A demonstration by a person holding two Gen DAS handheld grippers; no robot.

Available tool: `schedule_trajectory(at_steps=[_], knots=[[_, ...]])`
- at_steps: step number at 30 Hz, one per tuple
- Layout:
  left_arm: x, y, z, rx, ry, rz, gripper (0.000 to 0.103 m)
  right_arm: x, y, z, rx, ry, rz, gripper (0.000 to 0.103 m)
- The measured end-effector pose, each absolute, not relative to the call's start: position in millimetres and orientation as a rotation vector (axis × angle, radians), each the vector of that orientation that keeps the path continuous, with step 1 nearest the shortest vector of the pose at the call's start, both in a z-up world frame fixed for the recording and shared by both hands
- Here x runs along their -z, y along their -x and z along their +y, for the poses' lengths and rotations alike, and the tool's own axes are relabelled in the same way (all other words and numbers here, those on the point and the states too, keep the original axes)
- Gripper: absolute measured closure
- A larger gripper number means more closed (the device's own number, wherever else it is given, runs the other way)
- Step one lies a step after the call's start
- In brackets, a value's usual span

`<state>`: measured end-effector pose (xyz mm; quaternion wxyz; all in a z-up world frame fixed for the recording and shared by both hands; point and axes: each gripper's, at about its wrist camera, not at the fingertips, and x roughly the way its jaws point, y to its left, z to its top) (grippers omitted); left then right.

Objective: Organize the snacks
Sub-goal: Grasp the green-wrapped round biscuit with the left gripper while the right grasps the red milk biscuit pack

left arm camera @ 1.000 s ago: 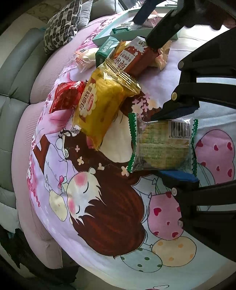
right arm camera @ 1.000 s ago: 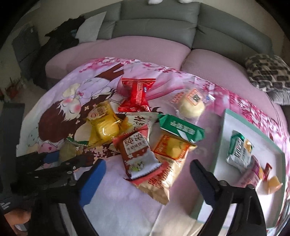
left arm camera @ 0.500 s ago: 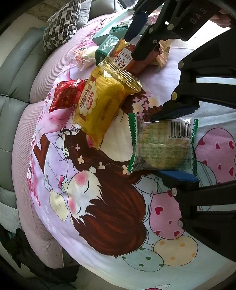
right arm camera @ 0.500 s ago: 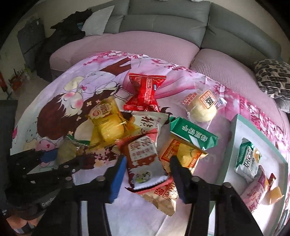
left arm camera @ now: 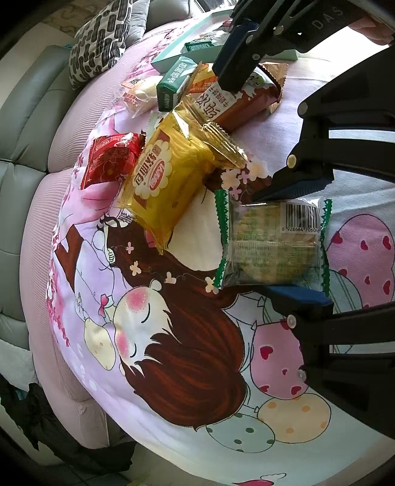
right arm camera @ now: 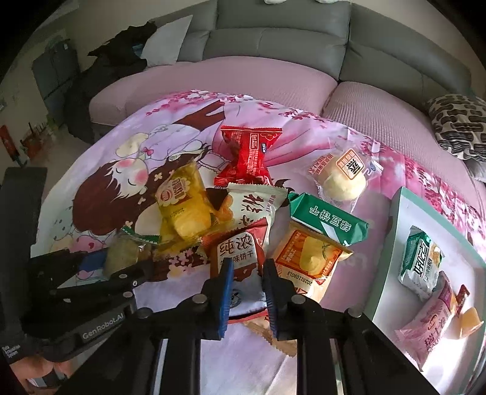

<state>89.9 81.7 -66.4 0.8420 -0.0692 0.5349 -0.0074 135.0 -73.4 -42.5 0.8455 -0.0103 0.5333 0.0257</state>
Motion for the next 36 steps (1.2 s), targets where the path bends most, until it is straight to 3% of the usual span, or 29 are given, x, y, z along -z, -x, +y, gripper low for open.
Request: schedule_trajectory(at_steps=[7,9,11,13,22,24,26,36], knots=[[67,-89,83,0.023,0.155,1.13,0.051,43,-132,-78,-0.083,-0.025,1.129,0.079],[67,-89,83,0.025,0.156,1.13,0.051,45,-131,-77,-0.093,-0.024,1.129,0.073],[67,-89,84,0.028,0.16,1.129,0.051,46,-131,-76,-0.099,-0.021,1.132,0.055],[67,-88,86,0.031,0.166,1.128,0.051,46,-131,-71,-0.108,-0.003,1.128,0.046],[66,-87,87,0.033,0.17,1.127,0.051,57,-135,-54,-0.038,0.172,1.139,0.048],[66,-87,86,0.032,0.166,1.127,0.051,59,-136,-58,-0.026,0.166,1.144,0.049],[66,-87,85,0.029,0.161,1.128,0.051,59,-137,-62,-0.029,0.143,1.152,0.06],[63,-86,78,0.02,0.144,1.131,0.051,53,-131,-68,-0.034,0.053,1.145,0.061]])
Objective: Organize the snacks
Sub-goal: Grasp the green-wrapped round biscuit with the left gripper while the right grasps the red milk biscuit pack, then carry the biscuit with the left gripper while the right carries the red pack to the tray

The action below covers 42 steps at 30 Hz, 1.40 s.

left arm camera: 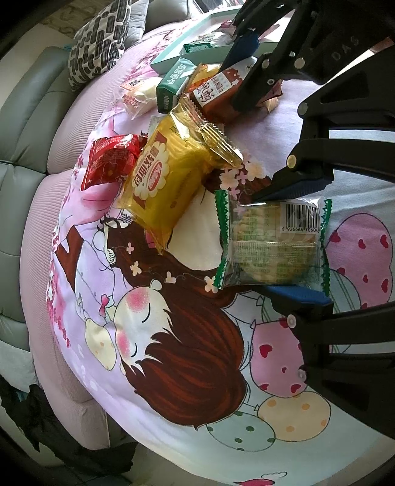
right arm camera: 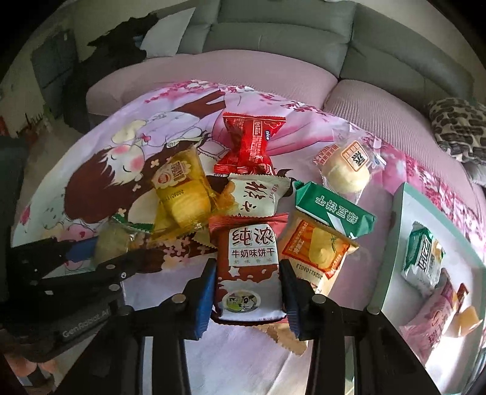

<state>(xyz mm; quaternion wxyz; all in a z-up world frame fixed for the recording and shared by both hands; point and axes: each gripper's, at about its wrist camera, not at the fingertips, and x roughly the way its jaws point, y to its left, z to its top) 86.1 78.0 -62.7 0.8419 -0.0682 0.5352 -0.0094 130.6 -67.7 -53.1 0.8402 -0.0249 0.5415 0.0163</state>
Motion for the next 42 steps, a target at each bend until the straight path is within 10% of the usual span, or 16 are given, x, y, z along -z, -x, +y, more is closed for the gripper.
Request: schedule_trajectory(at_steps=[42], knots=[[-42,-90,-47,0.153,-0.048,0.968,0.051,-29,-62,-231,0.219,-0.355,0.932,0.061]])
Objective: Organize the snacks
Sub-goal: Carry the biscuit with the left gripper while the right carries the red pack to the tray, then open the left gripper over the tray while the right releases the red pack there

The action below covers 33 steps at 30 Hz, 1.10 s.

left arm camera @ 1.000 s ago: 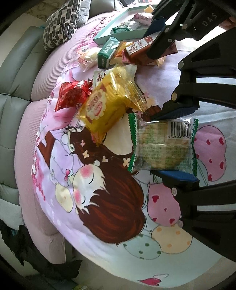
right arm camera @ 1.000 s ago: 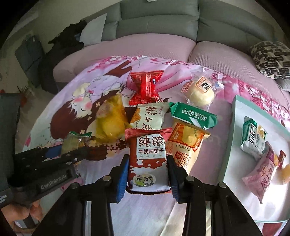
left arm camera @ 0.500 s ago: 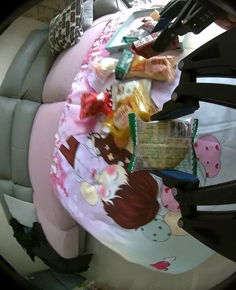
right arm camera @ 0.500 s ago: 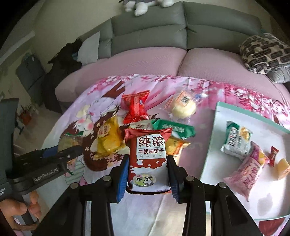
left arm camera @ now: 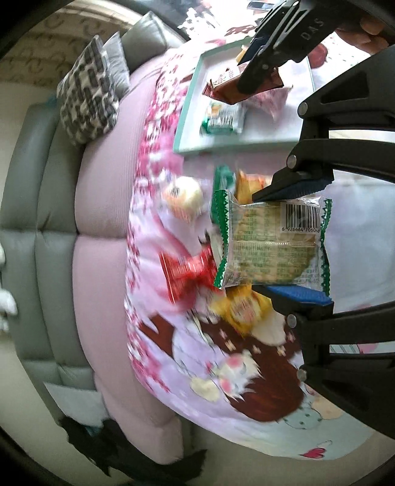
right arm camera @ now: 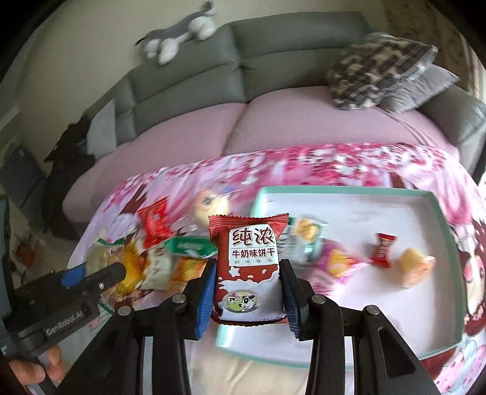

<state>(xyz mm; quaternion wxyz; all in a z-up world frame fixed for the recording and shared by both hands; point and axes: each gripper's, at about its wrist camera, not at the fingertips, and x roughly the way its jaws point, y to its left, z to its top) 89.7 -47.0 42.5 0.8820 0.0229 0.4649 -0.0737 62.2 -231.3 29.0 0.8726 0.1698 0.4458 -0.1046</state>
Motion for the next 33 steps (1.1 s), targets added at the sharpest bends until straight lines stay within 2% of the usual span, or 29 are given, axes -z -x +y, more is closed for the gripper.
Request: schedule_trajectory(at_steps=[6,16,33], knots=[[-41,-93,-101,0.249,-0.123,0.954,0.051,-26,-46,-274,0.33,-0.409,0.937,0.061],[-5,-96,-184,0.382,-0.268,1.003,0.051,-12,-15,-335,0.482,-0.5,0.956,0.061],[31,-98,-225,0.419,-0.322,1.059,0.051,1,-7,-354,0.524,-0.543,0.989,0.061]])
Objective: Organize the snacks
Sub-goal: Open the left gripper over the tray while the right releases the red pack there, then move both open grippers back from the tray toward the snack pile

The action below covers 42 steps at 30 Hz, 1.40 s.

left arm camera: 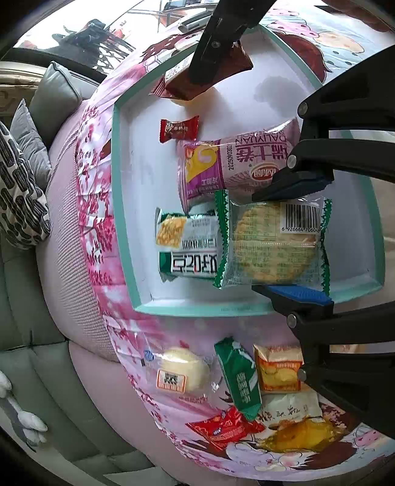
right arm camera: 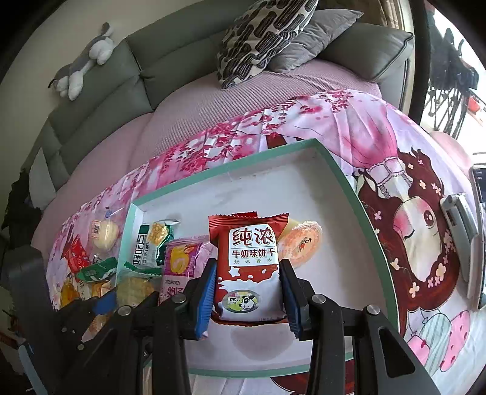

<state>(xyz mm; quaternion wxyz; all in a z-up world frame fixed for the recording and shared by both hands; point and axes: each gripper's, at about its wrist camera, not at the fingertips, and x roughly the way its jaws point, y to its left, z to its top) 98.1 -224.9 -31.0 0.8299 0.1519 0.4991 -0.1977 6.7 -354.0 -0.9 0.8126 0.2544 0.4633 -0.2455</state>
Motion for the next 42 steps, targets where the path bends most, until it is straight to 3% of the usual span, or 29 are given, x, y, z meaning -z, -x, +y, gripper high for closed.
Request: schedule_trajectory(at_steps=[8,11,19,21,23,24,31,42], knots=[[29,-100,-222,0.417,-0.301,1.072,0.049,1,-7,-354,0.534,-0.53,1.002,0.059],[23,-101,-216,0.405,-0.283,1.065,0.038,-4,-8,-352,0.54,-0.506,0.993,0.059],[3,-104,-196,0.369,-0.215,1.039,0.036,-7,-10,-350,0.534,-0.493,0.991,0.059],[0,-106,-190,0.34,-0.196,1.036,0.034,-7,-11,-349,0.539,-0.484,0.999,0.055],[-3,-110,-179,0.284,-0.172,1.027,0.02,-6,-12,-347,0.544,-0.47,1.012,0.044],[-4,-112,-175,0.257,-0.161,1.02,0.015,-5,-13,-346,0.545,-0.46,1.019,0.044],[-8,-124,-130,0.053,-0.057,0.989,0.006,-5,-23,-333,0.52,-0.407,1.043,0.03],[-12,-127,-74,-0.071,0.026,0.967,0.004,-3,-37,-313,0.48,-0.363,1.049,0.007]])
